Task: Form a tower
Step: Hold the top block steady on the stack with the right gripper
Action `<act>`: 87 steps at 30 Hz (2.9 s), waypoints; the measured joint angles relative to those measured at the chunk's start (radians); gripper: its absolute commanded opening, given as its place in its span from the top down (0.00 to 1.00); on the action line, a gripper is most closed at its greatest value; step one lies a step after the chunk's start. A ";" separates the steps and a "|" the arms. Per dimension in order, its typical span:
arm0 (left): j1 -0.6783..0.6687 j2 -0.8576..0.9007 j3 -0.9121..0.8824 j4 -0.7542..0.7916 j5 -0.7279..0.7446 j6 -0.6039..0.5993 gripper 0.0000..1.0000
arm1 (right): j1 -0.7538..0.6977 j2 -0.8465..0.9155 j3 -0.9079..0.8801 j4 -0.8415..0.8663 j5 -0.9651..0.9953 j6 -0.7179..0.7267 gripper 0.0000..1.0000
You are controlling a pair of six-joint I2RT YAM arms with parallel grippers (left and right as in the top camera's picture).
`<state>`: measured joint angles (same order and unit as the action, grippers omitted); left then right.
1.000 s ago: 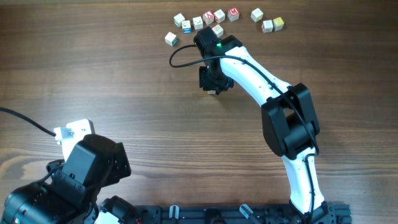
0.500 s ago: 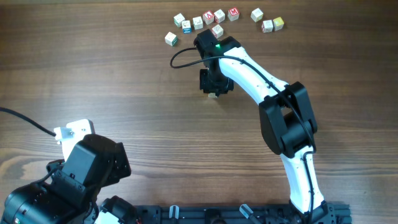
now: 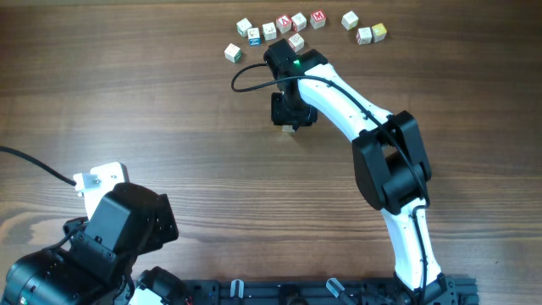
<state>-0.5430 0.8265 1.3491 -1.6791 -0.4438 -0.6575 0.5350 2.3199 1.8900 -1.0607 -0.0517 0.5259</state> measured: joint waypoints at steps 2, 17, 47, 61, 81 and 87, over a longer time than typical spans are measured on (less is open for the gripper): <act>0.000 0.000 0.000 0.000 0.000 0.000 0.00 | 0.000 0.000 0.000 0.000 0.000 -0.002 0.46; 0.000 0.000 0.000 0.000 0.000 0.000 0.00 | 0.000 0.015 0.058 -0.006 -0.001 -0.022 0.21; 0.000 0.000 0.000 0.000 0.000 0.000 0.00 | 0.000 -0.001 0.063 -0.103 0.000 -0.150 0.61; 0.000 0.000 0.000 0.000 0.000 0.000 0.00 | 0.000 -0.002 0.063 -0.103 0.000 -0.109 0.70; 0.000 0.000 0.000 0.000 0.000 0.000 0.00 | 0.000 -0.003 0.063 -0.101 0.000 -0.084 0.48; 0.000 0.000 0.000 0.000 0.000 0.000 0.00 | 0.000 -0.003 0.063 -0.103 0.000 -0.085 0.48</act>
<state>-0.5430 0.8265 1.3491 -1.6791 -0.4438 -0.6571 0.5350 2.3169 1.9533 -1.1641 -0.0521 0.4412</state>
